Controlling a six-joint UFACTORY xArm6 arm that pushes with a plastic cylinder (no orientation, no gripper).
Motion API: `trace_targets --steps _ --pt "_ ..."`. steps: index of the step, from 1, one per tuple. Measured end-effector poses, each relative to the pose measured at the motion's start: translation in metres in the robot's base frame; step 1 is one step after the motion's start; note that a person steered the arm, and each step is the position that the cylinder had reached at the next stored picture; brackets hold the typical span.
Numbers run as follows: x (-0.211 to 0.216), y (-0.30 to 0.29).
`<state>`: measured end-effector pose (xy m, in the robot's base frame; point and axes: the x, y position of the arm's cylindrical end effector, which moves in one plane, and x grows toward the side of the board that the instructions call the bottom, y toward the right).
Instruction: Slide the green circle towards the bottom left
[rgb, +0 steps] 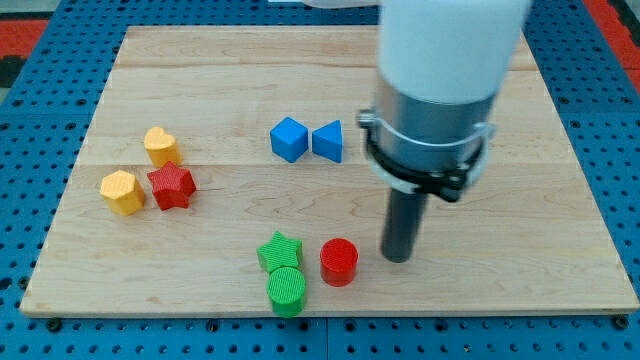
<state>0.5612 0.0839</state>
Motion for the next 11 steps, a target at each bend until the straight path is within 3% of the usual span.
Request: trace_targets --steps 2,4,5,7,8,10,11 --pt "0.000 0.001" --pt "0.051 -0.004" --pt "0.054 -0.047" --pt "0.057 -0.074" --pt "0.057 -0.122" --pt "0.010 -0.208" --pt "0.020 -0.215"
